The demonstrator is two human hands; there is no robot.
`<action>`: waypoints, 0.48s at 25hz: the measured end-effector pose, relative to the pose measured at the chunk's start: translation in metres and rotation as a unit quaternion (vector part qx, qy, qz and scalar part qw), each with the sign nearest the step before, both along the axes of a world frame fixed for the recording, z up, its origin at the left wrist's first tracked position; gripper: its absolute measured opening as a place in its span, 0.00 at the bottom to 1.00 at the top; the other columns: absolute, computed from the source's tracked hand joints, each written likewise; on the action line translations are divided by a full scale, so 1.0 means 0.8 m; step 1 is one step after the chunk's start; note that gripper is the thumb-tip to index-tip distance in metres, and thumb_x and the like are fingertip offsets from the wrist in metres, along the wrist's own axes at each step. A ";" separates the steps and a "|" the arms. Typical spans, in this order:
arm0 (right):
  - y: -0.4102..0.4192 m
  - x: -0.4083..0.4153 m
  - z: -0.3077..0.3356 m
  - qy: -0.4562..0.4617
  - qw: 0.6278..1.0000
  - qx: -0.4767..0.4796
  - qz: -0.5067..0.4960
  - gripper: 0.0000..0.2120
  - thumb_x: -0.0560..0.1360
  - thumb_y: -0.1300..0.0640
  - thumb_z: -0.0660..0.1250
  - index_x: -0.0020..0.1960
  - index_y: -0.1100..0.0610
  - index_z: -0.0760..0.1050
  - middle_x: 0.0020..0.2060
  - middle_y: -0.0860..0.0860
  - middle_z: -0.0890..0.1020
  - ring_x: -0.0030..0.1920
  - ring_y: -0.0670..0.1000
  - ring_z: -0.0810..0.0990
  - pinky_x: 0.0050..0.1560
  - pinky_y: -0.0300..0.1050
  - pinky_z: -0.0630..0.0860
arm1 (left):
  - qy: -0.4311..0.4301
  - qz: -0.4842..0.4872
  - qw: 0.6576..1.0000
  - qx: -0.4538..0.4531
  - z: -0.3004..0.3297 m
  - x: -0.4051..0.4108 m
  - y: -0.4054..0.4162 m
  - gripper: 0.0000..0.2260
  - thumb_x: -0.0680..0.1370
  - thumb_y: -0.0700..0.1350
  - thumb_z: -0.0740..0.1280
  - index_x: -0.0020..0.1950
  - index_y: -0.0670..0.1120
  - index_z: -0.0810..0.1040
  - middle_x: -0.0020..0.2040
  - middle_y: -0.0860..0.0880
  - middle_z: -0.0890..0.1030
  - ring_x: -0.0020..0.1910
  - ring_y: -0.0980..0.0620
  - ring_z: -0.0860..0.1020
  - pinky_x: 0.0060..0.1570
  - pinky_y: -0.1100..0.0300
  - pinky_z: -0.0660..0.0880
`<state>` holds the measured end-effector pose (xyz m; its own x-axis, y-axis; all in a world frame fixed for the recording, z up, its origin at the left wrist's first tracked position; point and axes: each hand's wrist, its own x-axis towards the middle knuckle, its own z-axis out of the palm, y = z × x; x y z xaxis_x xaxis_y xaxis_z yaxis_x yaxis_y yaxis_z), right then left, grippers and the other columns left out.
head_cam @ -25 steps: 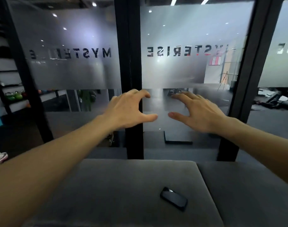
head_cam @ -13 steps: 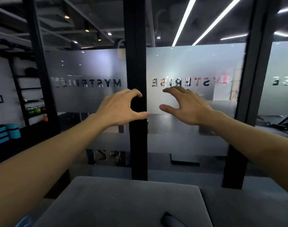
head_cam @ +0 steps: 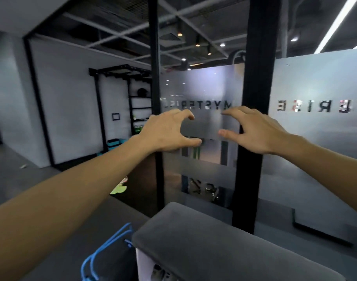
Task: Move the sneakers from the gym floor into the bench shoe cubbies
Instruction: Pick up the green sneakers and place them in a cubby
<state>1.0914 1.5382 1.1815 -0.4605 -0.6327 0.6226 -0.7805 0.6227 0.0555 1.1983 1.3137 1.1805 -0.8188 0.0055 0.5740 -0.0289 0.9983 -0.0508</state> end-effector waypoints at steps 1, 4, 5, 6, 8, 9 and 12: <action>-0.025 0.010 0.002 -0.003 1.000 0.009 0.015 0.33 0.70 0.29 0.53 0.71 0.44 0.60 0.71 0.47 0.65 0.68 0.55 0.67 0.61 0.59 0.70 | 0.001 0.019 1.000 -0.003 0.002 0.020 -0.025 0.31 0.66 0.73 0.61 0.65 0.61 0.66 0.65 0.55 0.73 0.60 0.50 0.74 0.55 0.48 0.71; -0.112 0.046 0.005 -0.007 0.998 0.026 0.052 0.33 0.71 0.29 0.53 0.71 0.43 0.59 0.72 0.46 0.64 0.68 0.54 0.66 0.61 0.59 0.70 | 0.006 0.070 0.998 0.004 0.005 0.086 -0.104 0.32 0.65 0.74 0.60 0.65 0.61 0.66 0.65 0.55 0.73 0.60 0.50 0.74 0.56 0.46 0.71; -0.139 0.059 0.005 -0.011 0.997 0.026 0.065 0.32 0.71 0.29 0.53 0.71 0.43 0.60 0.72 0.45 0.64 0.68 0.54 0.66 0.61 0.59 0.70 | 0.006 0.088 0.996 0.005 0.005 0.108 -0.128 0.32 0.65 0.75 0.60 0.65 0.61 0.66 0.65 0.55 0.73 0.61 0.50 0.74 0.57 0.46 0.71; -0.173 0.075 0.005 -0.014 0.996 0.025 0.084 0.32 0.71 0.29 0.53 0.70 0.43 0.60 0.72 0.45 0.64 0.68 0.53 0.66 0.62 0.58 0.69 | 0.006 0.109 0.994 0.005 0.005 0.135 -0.156 0.32 0.65 0.75 0.60 0.65 0.61 0.66 0.66 0.55 0.73 0.61 0.50 0.74 0.57 0.46 0.71; -0.240 0.114 0.001 -0.024 0.993 0.019 0.116 0.32 0.71 0.29 0.54 0.70 0.43 0.60 0.71 0.45 0.65 0.68 0.53 0.66 0.62 0.57 0.68 | 0.001 0.150 0.989 0.009 0.001 0.191 -0.215 0.32 0.66 0.74 0.61 0.65 0.61 0.66 0.66 0.55 0.73 0.61 0.49 0.73 0.57 0.46 0.70; -0.277 0.136 -0.001 -0.028 0.991 0.017 0.130 0.32 0.71 0.29 0.54 0.71 0.43 0.60 0.71 0.45 0.65 0.68 0.53 0.67 0.62 0.57 0.69 | 0.000 0.168 0.986 0.010 -0.001 0.221 -0.246 0.31 0.67 0.74 0.62 0.65 0.61 0.66 0.66 0.55 0.73 0.61 0.49 0.73 0.58 0.46 0.70; -0.388 0.200 -0.012 -0.037 0.985 0.018 0.166 0.32 0.72 0.30 0.55 0.71 0.45 0.61 0.70 0.47 0.67 0.67 0.52 0.67 0.61 0.56 0.70 | 0.004 0.198 0.980 0.019 -0.006 0.302 -0.336 0.30 0.67 0.74 0.62 0.64 0.61 0.67 0.66 0.54 0.73 0.61 0.48 0.73 0.59 0.45 0.71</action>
<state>1.2512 1.2277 1.1722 -0.2673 -0.7769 0.5701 -0.9437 0.3308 0.0084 1.4399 1.0450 1.1753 -0.7479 -0.3329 0.5744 -0.4140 0.9102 -0.0115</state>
